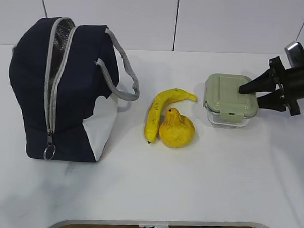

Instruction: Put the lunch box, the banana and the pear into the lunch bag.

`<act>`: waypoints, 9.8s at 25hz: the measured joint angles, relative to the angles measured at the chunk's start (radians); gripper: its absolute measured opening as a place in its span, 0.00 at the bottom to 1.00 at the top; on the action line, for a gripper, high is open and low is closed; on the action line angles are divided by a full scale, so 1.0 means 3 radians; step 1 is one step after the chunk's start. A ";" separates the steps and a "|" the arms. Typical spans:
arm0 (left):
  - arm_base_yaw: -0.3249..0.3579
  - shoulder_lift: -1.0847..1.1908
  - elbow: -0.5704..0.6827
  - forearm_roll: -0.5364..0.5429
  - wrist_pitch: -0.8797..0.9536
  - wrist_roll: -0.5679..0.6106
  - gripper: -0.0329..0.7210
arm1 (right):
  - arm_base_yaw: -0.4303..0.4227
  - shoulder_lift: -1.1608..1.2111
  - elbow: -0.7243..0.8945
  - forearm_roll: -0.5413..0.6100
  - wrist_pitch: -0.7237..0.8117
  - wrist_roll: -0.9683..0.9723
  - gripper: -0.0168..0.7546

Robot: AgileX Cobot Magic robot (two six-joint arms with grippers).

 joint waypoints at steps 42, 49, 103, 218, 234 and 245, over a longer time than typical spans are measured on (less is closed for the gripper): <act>0.0000 0.5098 -0.3098 -0.1091 -0.0138 0.0051 0.55 | 0.1434 -0.0713 -0.0020 0.1327 0.0030 0.0027 0.52; 0.0000 0.5584 -0.3435 -0.1232 -0.0069 0.0108 0.55 | 0.1688 -0.0713 -0.0056 0.1463 -0.0068 0.0027 0.52; 0.0003 0.5680 -0.3453 -0.1971 0.0130 0.0657 0.05 | 0.2394 -0.0215 -0.0459 0.0699 -0.1656 0.0014 0.52; 0.0003 0.5966 -0.3453 -0.1418 0.0070 0.0806 0.05 | 0.2225 0.0914 -0.2823 -0.3712 0.0168 0.5128 0.70; 0.0003 0.5966 -0.3453 -0.1413 0.0070 0.0849 0.05 | 0.2282 0.1111 -0.2823 -0.3719 0.0052 0.5138 0.70; 0.0003 0.5966 -0.3453 -0.1411 0.0070 0.0856 0.05 | 0.2288 0.1179 -0.2823 -0.3659 0.0037 0.5100 0.70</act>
